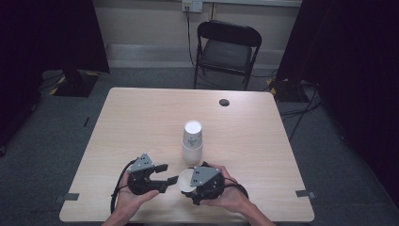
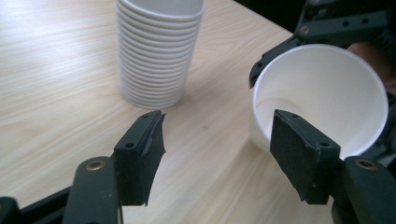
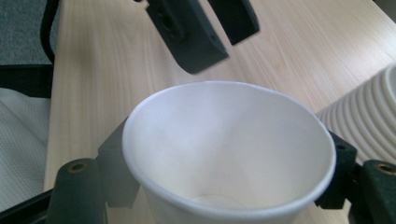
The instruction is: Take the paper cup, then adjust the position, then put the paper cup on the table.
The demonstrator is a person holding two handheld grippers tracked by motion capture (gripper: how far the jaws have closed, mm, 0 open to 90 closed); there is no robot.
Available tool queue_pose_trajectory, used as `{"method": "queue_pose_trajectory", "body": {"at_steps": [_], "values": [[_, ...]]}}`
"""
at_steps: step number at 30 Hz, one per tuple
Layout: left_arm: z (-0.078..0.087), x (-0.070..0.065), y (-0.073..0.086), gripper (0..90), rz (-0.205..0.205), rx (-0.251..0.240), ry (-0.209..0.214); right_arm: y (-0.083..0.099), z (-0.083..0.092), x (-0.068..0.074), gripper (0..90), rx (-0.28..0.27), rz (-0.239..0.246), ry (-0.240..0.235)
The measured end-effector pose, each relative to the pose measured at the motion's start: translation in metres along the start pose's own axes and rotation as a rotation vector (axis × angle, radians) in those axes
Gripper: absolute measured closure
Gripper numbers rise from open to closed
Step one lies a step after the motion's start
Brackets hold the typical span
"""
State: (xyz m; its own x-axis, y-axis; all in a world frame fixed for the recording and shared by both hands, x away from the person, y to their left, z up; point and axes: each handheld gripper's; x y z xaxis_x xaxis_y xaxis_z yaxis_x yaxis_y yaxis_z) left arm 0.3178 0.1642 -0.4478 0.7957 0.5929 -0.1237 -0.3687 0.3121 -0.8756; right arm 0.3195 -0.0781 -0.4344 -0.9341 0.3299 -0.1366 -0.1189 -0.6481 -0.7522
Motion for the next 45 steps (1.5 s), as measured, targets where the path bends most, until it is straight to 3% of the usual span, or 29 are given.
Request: {"method": "queue_pose_trajectory", "body": {"at_steps": [2, 5, 12, 16, 19, 22, 24, 26, 32, 39, 41, 45], "values": [[0.002, 0.002, 0.0, 31.6, -0.004, -0.001, -0.011, 0.003, 0.001, -0.005, 26.6, -0.005, -0.034, -0.002], [0.003, 0.004, 0.003, 27.9, -0.003, -0.011, -0.031, 0.005, 0.003, -0.008, 26.6, -0.007, -0.047, 0.002], [0.004, 0.008, 0.006, 19.7, -0.043, 0.013, -0.071, 0.009, 0.008, -0.018, 26.7, -0.027, -0.116, 0.008], [0.007, 0.012, 0.007, 15.6, -0.014, 0.004, -0.076, 0.011, 0.013, -0.022, 26.7, -0.044, -0.147, 0.028], [0.01, 0.017, 0.008, 15.6, -0.02, -0.004, -0.117, 0.014, 0.021, -0.029, 26.7, -0.071, -0.192, 0.053], [0.011, 0.019, 0.008, 15.6, -0.016, -0.007, -0.143, 0.016, 0.024, -0.033, 26.7, -0.075, -0.206, 0.054], [0.013, 0.023, 0.009, 15.6, -0.039, -0.01, -0.179, 0.017, 0.028, -0.036, 26.7, -0.079, -0.214, 0.068], [0.012, 0.023, 0.01, 15.6, -0.031, -0.018, -0.23, 0.019, 0.029, -0.038, 26.8, -0.079, -0.227, 0.088], [0.01, 0.025, 0.013, 15.6, -0.047, -0.008, -0.272, 0.023, 0.033, -0.048, 26.8, -0.077, -0.268, 0.123], [0.012, 0.029, 0.016, 15.8, -0.042, -0.004, -0.301, 0.028, 0.04, -0.062, 26.9, -0.101, -0.322, 0.161], [0.012, 0.029, 0.017, 16.0, -0.029, -0.011, -0.296, 0.032, 0.043, -0.069, 26.8, -0.109, -0.346, 0.193], [0.015, 0.03, 0.017, 15.9, -0.052, -0.032, -0.287, 0.037, 0.046, -0.079, 26.9, -0.12, -0.375, 0.227]]}}
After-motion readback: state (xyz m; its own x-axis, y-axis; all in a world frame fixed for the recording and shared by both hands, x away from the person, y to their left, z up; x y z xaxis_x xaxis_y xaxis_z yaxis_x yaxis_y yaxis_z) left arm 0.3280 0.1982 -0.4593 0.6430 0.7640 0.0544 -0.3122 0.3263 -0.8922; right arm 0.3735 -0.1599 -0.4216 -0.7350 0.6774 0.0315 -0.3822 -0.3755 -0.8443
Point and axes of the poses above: each handheld gripper's, and its own axes: z roughly backward along the jaws, y roughly out of its underside, x roughly to its left, and after that the axes turned 8 degrees about -z, right-handed
